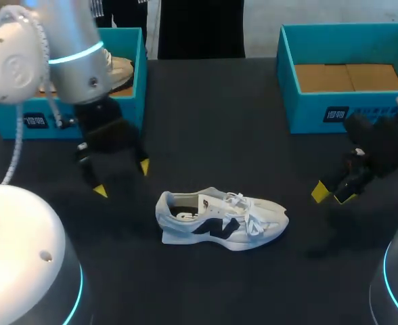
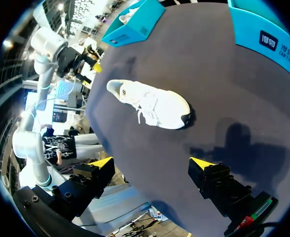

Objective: Take the shoe out of the shoebox, open the shoe tongue, remove and reinsert the insole, then place the shoe into the shoebox

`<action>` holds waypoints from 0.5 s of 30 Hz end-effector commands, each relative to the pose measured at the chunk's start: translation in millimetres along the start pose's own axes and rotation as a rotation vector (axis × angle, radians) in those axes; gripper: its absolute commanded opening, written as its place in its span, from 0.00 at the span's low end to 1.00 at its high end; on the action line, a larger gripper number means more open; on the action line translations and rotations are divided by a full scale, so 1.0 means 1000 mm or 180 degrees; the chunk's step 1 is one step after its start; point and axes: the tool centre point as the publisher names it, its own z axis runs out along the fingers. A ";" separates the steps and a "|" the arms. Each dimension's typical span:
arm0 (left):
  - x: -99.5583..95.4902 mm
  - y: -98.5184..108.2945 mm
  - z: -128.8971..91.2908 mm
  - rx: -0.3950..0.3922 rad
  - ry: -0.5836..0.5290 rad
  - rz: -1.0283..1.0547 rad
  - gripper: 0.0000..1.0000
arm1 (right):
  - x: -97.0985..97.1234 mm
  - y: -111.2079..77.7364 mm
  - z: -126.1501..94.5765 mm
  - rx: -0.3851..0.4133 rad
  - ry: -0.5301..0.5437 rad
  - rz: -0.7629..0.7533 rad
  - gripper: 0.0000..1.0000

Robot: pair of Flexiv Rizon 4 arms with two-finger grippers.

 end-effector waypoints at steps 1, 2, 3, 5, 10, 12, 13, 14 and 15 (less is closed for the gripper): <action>0.018 0.010 0.007 0.0793 -0.0700 -0.0749 1.00 | 0.000 0.000 0.001 -0.0001 -0.0008 0.0004 1.00; 0.019 0.010 0.009 0.0869 -0.0834 -0.0895 1.00 | 0.000 0.000 0.001 -0.0001 -0.0008 0.0004 1.00; 0.019 0.010 0.011 0.1017 -0.0837 -0.0946 1.00 | 0.000 0.000 0.001 -0.0001 -0.0008 0.0004 1.00; 0.019 0.012 0.013 0.1273 -0.0991 -0.1138 1.00 | 0.000 0.000 0.001 -0.0001 -0.0008 0.0004 1.00; 0.018 0.018 0.021 0.1517 -0.1195 -0.1381 1.00 | 0.000 0.000 0.001 -0.0001 -0.0008 0.0004 1.00; 0.020 0.020 0.022 0.1617 -0.1208 -0.1411 1.00 | 0.000 0.000 0.001 -0.0001 -0.0008 0.0004 1.00; 0.022 0.021 0.023 0.1638 -0.1312 -0.1470 1.00 | 0.000 0.000 0.001 -0.0001 -0.0008 0.0004 1.00; 0.024 0.023 0.023 0.1708 -0.1313 -0.1477 1.00 | 0.000 0.000 0.001 -0.0001 -0.0008 0.0004 1.00; 0.026 0.025 0.023 0.1767 -0.1336 -0.1513 1.00 | 0.000 0.000 0.001 -0.0001 -0.0008 0.0004 1.00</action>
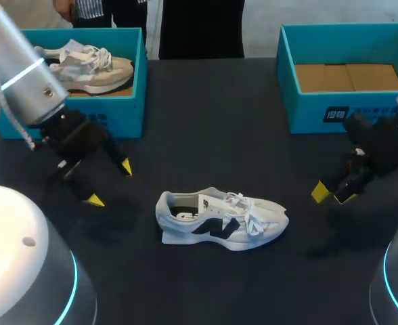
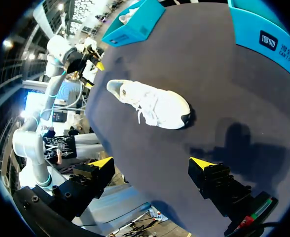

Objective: Take the shoe out of the shoebox, open the shoe tongue, remove and reinsert the insole, then place the shoe into the shoebox

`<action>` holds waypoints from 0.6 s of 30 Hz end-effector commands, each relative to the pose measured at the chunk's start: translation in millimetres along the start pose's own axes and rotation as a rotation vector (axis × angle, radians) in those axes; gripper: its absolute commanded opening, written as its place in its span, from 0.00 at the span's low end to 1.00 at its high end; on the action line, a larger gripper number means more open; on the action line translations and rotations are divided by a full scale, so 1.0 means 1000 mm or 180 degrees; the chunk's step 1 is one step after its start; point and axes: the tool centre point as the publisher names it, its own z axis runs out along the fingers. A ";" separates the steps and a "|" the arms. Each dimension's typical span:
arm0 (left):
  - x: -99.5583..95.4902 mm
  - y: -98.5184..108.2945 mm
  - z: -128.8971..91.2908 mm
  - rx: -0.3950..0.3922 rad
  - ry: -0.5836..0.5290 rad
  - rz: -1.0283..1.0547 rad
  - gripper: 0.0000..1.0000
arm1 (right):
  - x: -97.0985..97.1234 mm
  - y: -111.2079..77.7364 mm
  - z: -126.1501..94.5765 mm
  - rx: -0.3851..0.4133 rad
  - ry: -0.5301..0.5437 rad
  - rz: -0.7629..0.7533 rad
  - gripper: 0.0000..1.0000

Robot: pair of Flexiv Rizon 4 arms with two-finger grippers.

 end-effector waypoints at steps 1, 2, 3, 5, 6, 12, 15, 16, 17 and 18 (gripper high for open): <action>0.008 0.015 -0.001 0.0956 -0.0729 -0.0572 1.00 | 0.000 0.000 0.001 -0.0001 -0.0008 0.0005 1.00; 0.010 0.017 -0.001 0.0987 -0.0727 -0.0579 1.00 | 0.000 0.000 0.001 -0.0001 -0.0008 0.0005 1.00; 0.011 0.020 -0.001 0.1022 -0.0757 -0.0599 1.00 | 0.000 0.000 0.001 -0.0001 -0.0008 0.0005 1.00; 0.013 0.025 -0.001 0.1077 -0.0785 -0.0651 1.00 | 0.000 0.000 0.001 -0.0001 -0.0008 0.0005 1.00; 0.014 0.027 -0.001 0.1112 -0.0847 -0.0701 1.00 | 0.000 0.000 0.001 -0.0001 -0.0008 0.0005 1.00; 0.019 0.039 0.000 0.1293 -0.0820 -0.0776 1.00 | 0.000 0.000 0.001 -0.0001 -0.0008 0.0005 1.00; 0.021 0.042 0.003 0.1330 -0.0793 -0.0741 1.00 | 0.000 0.000 0.001 -0.0001 -0.0008 0.0005 1.00; 0.022 0.043 0.004 0.1336 -0.0799 -0.0731 1.00 | 0.000 0.000 0.001 -0.0001 -0.0008 0.0005 1.00; 0.022 0.043 0.006 0.1338 -0.0777 -0.0711 1.00 | 0.000 0.000 0.001 -0.0001 -0.0008 0.0005 1.00; 0.023 0.043 0.007 0.1334 -0.0771 -0.0692 1.00 | 0.000 0.000 0.001 -0.0001 -0.0008 0.0005 1.00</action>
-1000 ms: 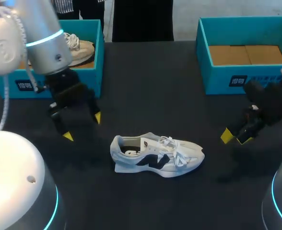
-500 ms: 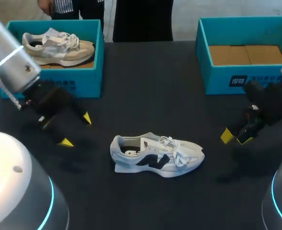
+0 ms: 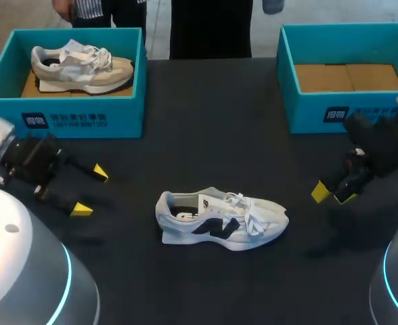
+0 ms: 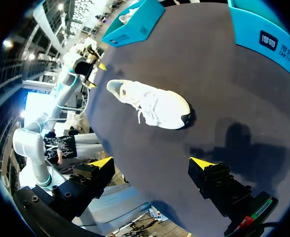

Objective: Take the shoe out of the shoebox, open the shoe tongue, remove and reinsert the insole, then place the shoe into the shoebox

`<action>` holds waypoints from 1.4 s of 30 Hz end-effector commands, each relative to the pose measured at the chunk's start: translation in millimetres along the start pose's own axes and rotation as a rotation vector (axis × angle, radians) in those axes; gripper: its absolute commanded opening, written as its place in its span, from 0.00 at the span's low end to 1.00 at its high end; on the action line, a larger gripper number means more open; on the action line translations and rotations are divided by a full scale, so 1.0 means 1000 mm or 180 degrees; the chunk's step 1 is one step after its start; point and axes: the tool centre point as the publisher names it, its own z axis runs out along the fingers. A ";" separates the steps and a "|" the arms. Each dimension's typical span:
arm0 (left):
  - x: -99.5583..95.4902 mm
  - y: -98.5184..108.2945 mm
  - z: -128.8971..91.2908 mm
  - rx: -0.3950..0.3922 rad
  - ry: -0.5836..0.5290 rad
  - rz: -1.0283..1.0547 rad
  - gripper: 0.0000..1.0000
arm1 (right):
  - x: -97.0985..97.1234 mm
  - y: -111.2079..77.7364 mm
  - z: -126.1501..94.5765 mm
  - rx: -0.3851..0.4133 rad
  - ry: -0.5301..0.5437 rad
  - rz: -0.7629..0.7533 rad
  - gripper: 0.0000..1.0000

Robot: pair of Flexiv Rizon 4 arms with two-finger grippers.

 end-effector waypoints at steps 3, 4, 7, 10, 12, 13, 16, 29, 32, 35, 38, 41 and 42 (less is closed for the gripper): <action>0.005 0.008 0.006 0.0206 -0.0072 0.0067 1.00 | 0.000 0.000 0.001 0.0000 -0.0008 0.0004 1.00; 0.005 0.010 0.006 0.0217 -0.0088 0.0092 1.00 | 0.000 0.000 0.001 0.0000 -0.0008 0.0004 1.00; 0.005 0.016 0.007 0.0290 -0.0061 0.0138 1.00 | 0.000 0.000 0.001 0.0000 -0.0008 0.0004 1.00; 0.004 0.022 0.008 0.0395 -0.0032 0.0206 1.00 | 0.000 0.000 0.001 0.0000 -0.0008 0.0004 1.00; 0.003 0.026 0.009 0.0493 -0.0002 0.0270 1.00 | 0.000 0.000 0.001 0.0000 -0.0008 0.0004 1.00; 0.003 0.028 0.009 0.0523 -0.0022 0.0306 1.00 | 0.000 0.000 0.001 0.0000 -0.0008 0.0004 1.00; 0.004 0.030 0.011 0.0649 -0.0004 0.0402 1.00 | 0.000 0.000 0.001 0.0000 -0.0008 0.0004 1.00; 0.007 0.019 0.021 0.0778 0.0054 0.0268 1.00 | 0.000 0.000 0.001 0.0000 -0.0008 0.0004 1.00; 0.010 0.017 0.023 0.0770 0.0038 0.0203 1.00 | 0.000 0.000 0.001 0.0000 -0.0008 0.0004 1.00; 0.013 0.014 0.024 0.0789 0.0022 0.0141 1.00 | 0.000 0.000 0.001 0.0000 -0.0008 0.0004 1.00; 0.015 0.012 0.026 0.0816 0.0004 0.0102 1.00 | 0.000 0.000 0.001 0.0000 -0.0008 0.0004 1.00; 0.018 0.011 0.030 0.0832 0.0018 0.0055 1.00 | 0.000 0.000 0.001 0.0000 -0.0008 0.0004 1.00; 0.019 0.011 0.032 0.0824 0.0007 0.0042 1.00 | 0.000 0.000 0.001 0.0000 -0.0008 0.0004 1.00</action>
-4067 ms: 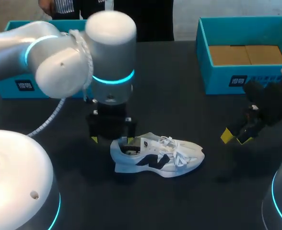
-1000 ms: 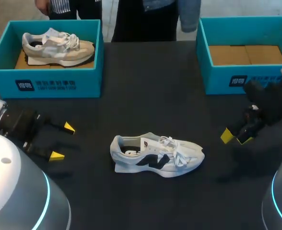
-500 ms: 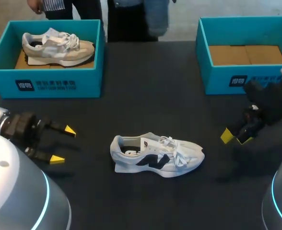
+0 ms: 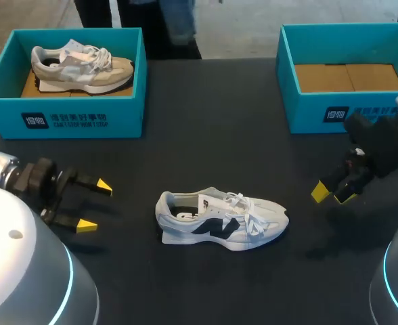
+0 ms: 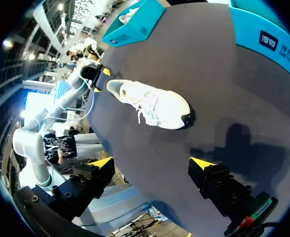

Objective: Take the shoe out of the shoebox, open the shoe tongue, remove and reinsert the insole, then place the shoe into the shoebox

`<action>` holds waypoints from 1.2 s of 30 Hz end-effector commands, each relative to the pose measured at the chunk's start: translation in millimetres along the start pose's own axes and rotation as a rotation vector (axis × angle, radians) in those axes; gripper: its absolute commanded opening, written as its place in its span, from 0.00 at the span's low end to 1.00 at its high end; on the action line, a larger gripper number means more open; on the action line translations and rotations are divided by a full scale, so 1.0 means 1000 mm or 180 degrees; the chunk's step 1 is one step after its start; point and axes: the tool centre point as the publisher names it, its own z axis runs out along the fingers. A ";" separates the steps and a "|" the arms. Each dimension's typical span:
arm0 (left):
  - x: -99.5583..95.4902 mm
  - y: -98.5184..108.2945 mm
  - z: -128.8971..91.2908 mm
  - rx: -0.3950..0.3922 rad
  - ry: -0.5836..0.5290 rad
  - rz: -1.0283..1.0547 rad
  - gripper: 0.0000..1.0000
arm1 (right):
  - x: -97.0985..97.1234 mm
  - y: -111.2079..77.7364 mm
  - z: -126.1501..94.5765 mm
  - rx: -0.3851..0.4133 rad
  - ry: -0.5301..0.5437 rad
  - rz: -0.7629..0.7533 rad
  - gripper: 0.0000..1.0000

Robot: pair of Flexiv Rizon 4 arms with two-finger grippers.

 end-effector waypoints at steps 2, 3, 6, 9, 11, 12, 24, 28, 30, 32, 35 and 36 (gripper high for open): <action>0.008 0.000 0.009 0.0019 -0.0053 -0.0087 1.00 | 0.000 0.000 0.001 0.0000 -0.0008 0.0004 1.00; 0.009 0.001 0.011 0.0022 -0.0069 -0.0110 1.00 | 0.000 0.000 0.001 0.0000 -0.0008 0.0004 1.00; 0.012 0.000 0.018 0.0023 -0.0097 -0.0117 1.00 | 0.000 0.000 0.001 0.0000 -0.0008 0.0004 1.00; 0.013 0.001 0.026 0.0019 -0.0075 -0.0132 1.00 | 0.000 0.000 0.001 0.0000 -0.0008 0.0004 1.00; 0.012 0.001 0.031 0.0020 -0.0094 -0.0152 1.00 | 0.000 0.000 0.001 0.0000 -0.0008 0.0004 1.00; 0.011 0.001 0.033 0.0018 -0.0109 -0.0148 1.00 | 0.000 0.000 0.001 0.0000 -0.0008 0.0004 1.00; 0.002 0.002 0.057 -0.0007 -0.0246 -0.0119 1.00 | 0.000 0.000 0.001 0.0000 -0.0008 0.0004 1.00; 0.002 0.002 0.057 -0.0007 -0.0246 -0.0119 1.00 | 0.000 0.000 0.001 0.0000 -0.0008 0.0004 1.00; 0.002 0.002 0.057 -0.0007 -0.0246 -0.0119 1.00 | 0.000 0.000 0.001 0.0000 -0.0008 0.0004 1.00; 0.002 0.002 0.057 -0.0007 -0.0246 -0.0119 1.00 | 0.000 0.000 0.001 0.0000 -0.0008 0.0004 1.00; 0.002 0.002 0.057 -0.0007 -0.0246 -0.0119 1.00 | 0.000 0.000 0.001 0.0000 -0.0008 0.0004 1.00; 0.002 0.002 0.057 -0.0007 -0.0246 -0.0119 1.00 | 0.000 0.000 0.001 0.0000 -0.0008 0.0004 1.00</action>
